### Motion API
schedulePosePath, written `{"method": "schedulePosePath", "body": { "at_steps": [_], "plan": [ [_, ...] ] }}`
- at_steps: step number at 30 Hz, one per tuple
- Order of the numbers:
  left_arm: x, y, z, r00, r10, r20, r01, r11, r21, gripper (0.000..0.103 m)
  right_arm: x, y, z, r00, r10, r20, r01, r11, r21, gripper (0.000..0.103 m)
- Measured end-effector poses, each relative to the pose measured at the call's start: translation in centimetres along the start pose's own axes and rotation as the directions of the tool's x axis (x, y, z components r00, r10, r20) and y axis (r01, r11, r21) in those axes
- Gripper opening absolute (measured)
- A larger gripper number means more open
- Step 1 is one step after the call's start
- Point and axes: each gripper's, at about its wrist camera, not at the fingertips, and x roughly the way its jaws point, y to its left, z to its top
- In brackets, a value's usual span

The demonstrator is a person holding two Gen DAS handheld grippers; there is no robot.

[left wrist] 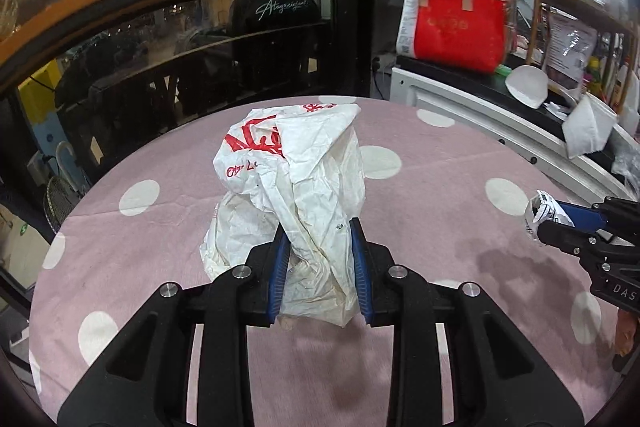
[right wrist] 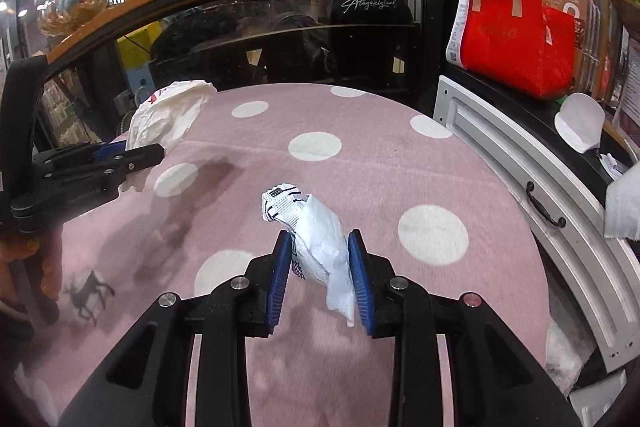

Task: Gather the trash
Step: 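Lift the bag and wrapper and carry both tools over the bin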

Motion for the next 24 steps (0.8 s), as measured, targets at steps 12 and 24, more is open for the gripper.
{"method": "schedulePosePath", "body": {
  "at_steps": [12,24],
  "plan": [
    [-6.0,-3.3,-4.1,0.998,-0.044,0.037,0.043,0.999,0.022,0.030,-6.2,0.4,-5.7,0.999,-0.020,0.027,0.020,0.999,0.029,0.030],
    [-10.0,-6.8,-7.3,0.992,-0.104,0.065,0.102,0.994,0.035,0.030,-11.5,-0.2,-10.0,0.996,-0.064,0.057,0.060,0.996,0.060,0.030]
  ]
}}
